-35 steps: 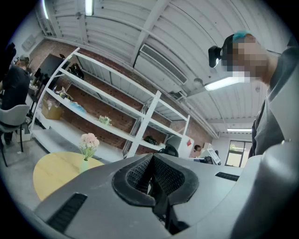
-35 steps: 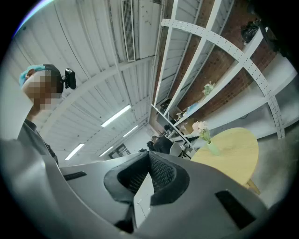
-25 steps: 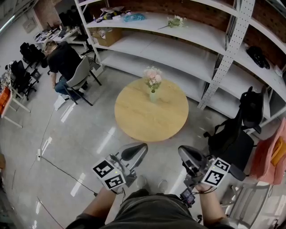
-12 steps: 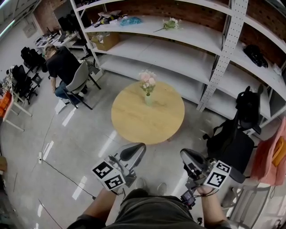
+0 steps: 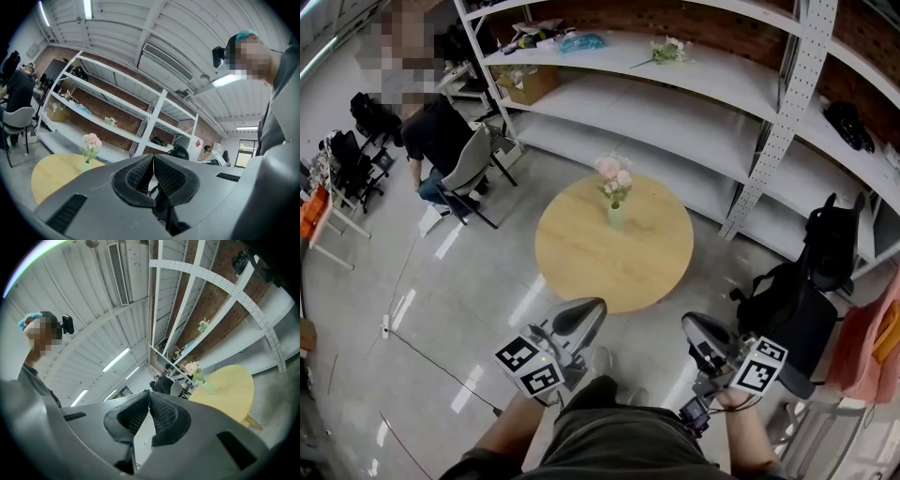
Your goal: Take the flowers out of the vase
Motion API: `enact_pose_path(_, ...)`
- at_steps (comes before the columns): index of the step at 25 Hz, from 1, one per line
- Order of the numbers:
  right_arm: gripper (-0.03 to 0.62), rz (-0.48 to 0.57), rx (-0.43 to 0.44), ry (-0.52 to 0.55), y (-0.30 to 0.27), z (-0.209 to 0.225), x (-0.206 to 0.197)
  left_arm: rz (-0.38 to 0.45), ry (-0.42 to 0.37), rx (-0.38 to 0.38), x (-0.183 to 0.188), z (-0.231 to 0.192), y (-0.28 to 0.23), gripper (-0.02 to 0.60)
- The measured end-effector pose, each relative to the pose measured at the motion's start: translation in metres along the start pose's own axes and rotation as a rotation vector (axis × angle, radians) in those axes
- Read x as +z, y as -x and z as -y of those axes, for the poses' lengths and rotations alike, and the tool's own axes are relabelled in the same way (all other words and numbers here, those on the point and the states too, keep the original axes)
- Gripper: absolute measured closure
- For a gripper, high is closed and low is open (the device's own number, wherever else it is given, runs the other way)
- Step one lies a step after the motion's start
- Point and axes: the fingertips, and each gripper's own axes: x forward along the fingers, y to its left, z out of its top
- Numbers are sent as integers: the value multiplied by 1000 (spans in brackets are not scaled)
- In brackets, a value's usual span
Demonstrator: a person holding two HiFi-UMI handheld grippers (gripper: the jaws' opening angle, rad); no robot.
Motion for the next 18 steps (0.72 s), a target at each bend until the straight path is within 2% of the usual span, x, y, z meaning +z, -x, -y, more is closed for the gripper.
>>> enact_pose_path(5, 577, -19, -28, -2, -33, 21, 6, -11, 31, -16, 2, -43, -18, 571)
enact_pose_path(15, 577, -35, -107, -11, -139, 75, 25, -76, 39, -58, 22, -165, -67, 569)
enact_pose_path(18, 577, -34, -135, -24, -164, 91, 30, -103, 38, -75, 22, -200, -82, 528)
